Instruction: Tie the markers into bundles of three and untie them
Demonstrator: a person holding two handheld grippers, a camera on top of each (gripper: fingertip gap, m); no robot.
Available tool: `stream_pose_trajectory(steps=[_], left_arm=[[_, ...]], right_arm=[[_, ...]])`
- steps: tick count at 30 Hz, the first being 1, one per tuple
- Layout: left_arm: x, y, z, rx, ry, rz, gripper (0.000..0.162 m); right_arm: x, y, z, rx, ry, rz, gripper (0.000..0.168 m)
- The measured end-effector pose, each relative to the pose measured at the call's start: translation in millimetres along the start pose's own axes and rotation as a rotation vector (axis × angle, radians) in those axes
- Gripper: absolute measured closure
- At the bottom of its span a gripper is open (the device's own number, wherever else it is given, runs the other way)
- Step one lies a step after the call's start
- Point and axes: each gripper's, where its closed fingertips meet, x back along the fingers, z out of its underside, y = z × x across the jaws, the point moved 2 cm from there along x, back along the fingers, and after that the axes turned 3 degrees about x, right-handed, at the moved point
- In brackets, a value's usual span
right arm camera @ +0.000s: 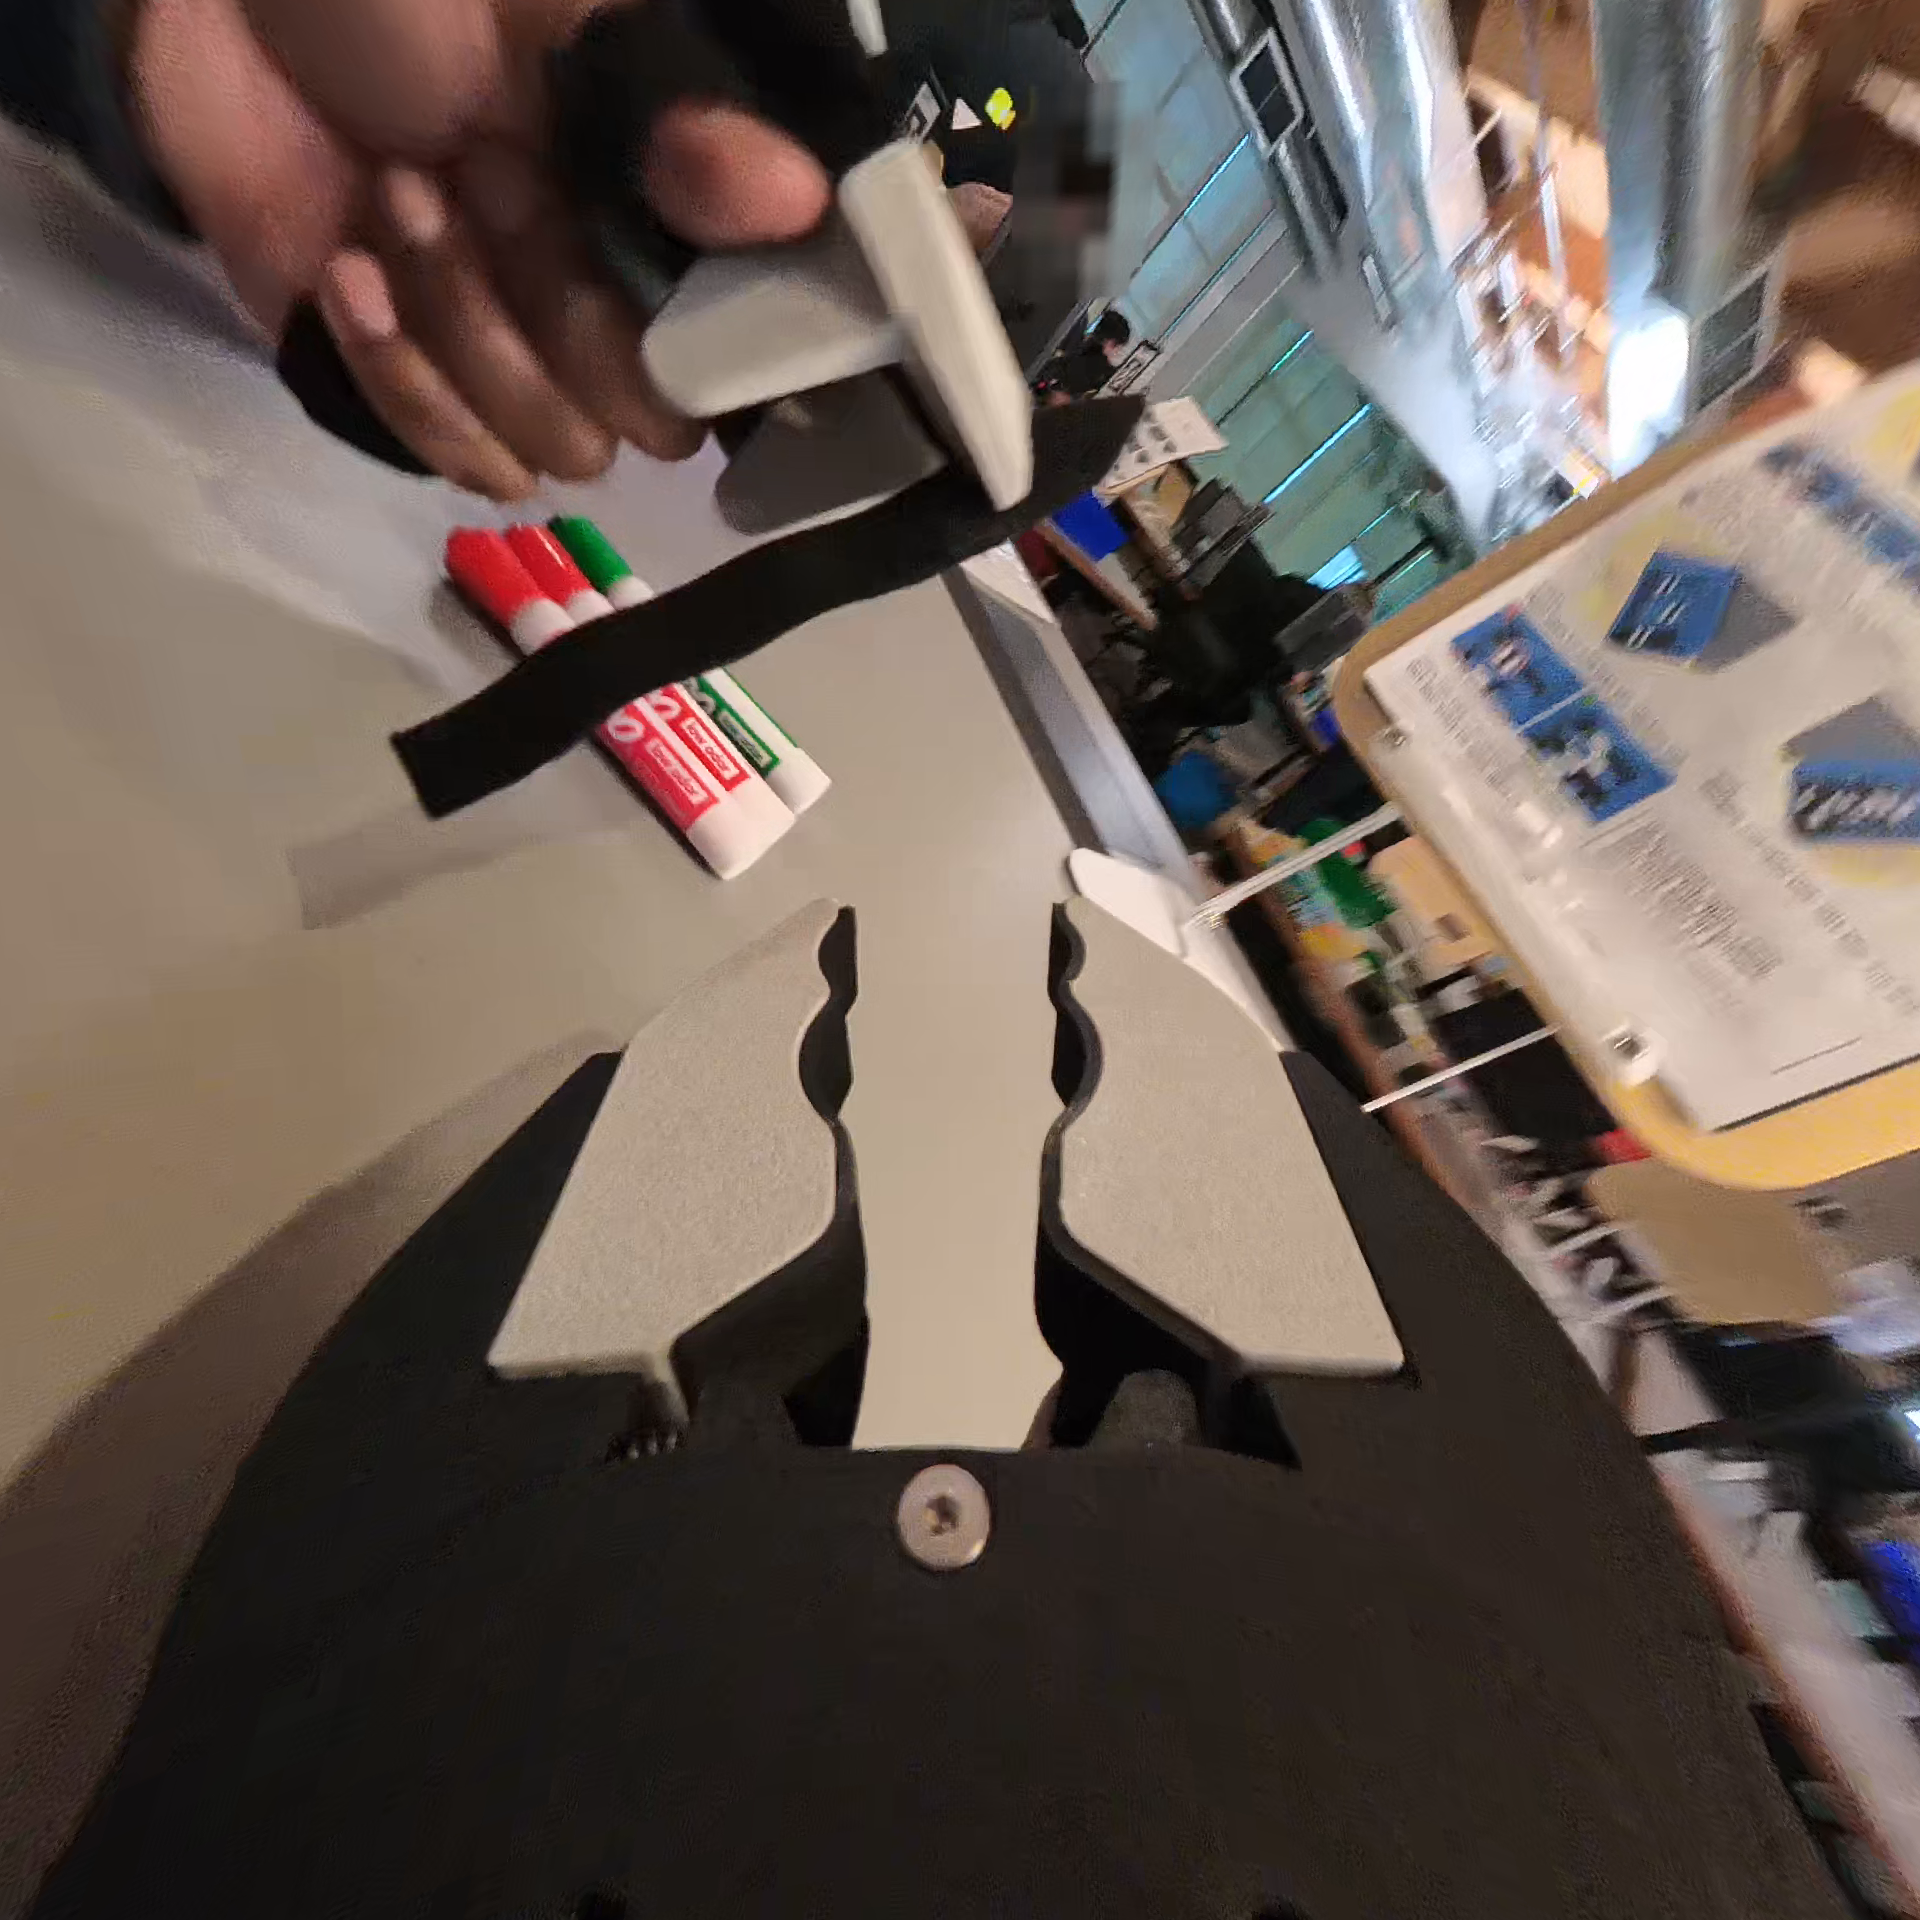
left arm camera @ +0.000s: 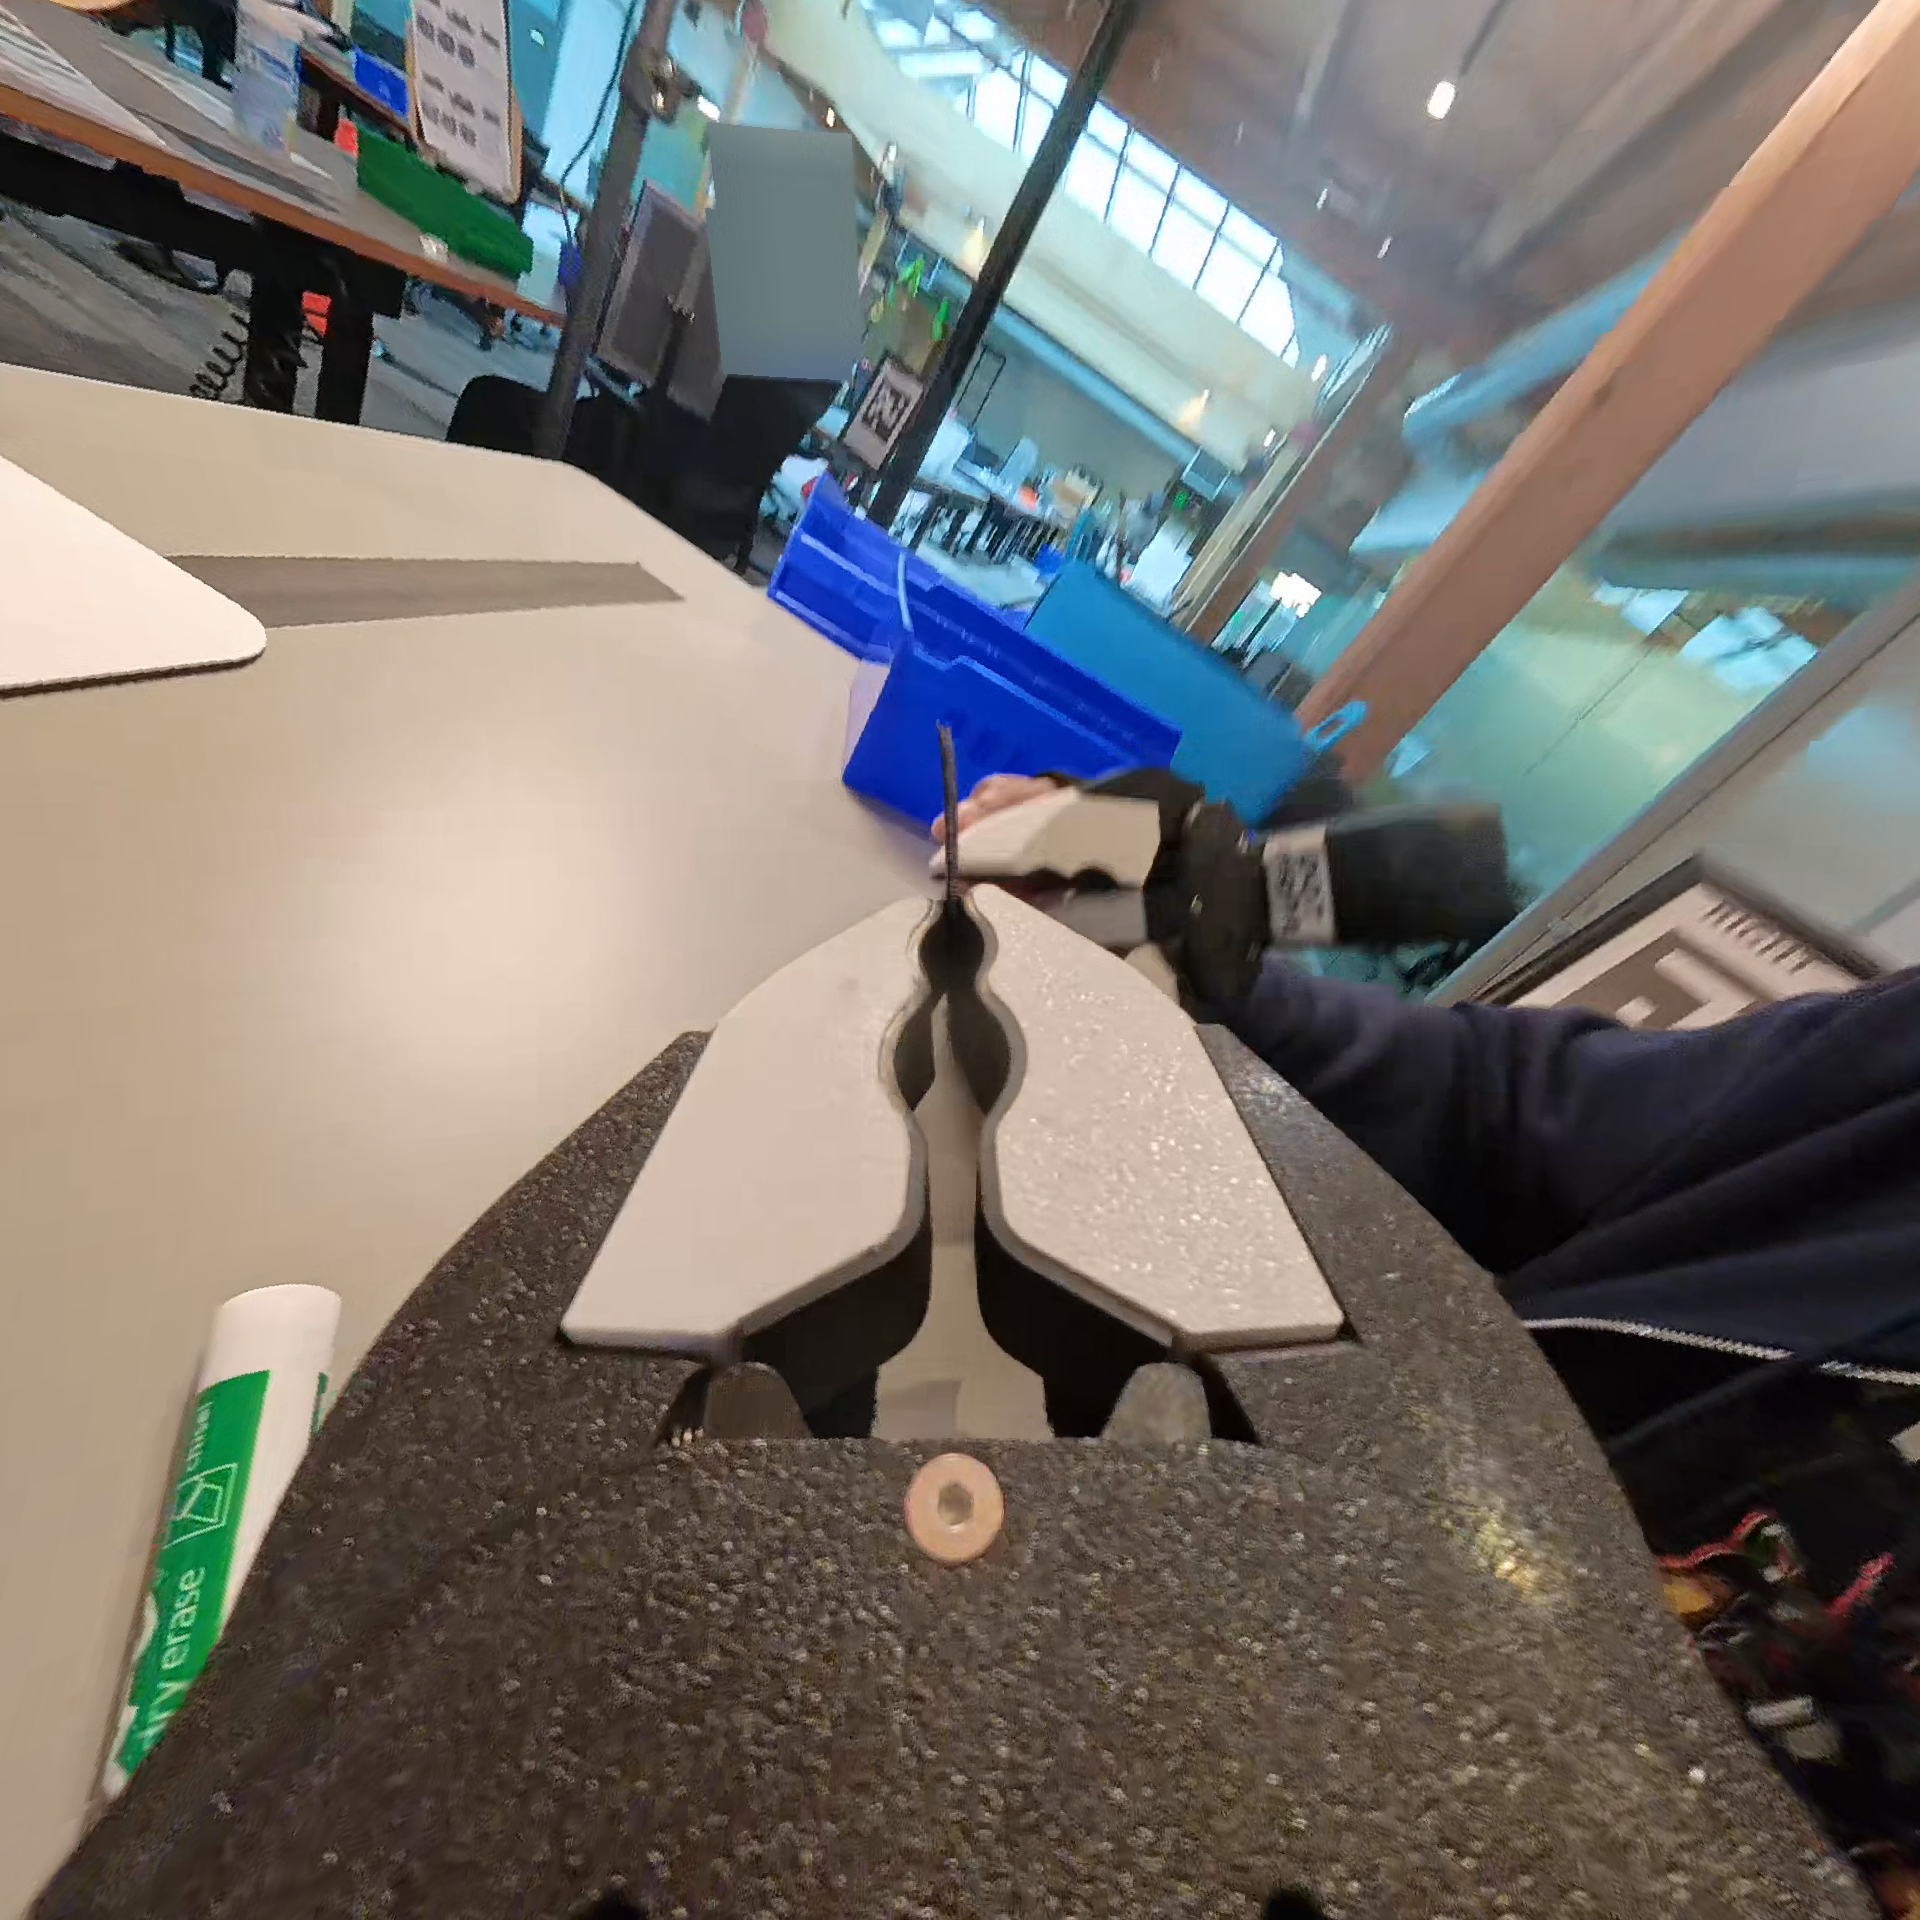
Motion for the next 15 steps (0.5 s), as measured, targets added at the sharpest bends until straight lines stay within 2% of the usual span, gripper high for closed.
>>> stream_pose_trajectory(steps=[8,11,15], left_arm=[[10,-3,-15,0.181,-0.11,0.136,0.161],[7,-7,-12,0.3,-0.122,0.237,0.161],[-2,-9,0,0.375,-0.073,0.269,0.161]], right_arm=[[-20,32,-24,0.418,-0.092,0.115,0.105],[-15,36,-39,0.523,-0.163,0.177,0.104],[-5,43,-51,0.633,-0.221,0.221,0.11]])
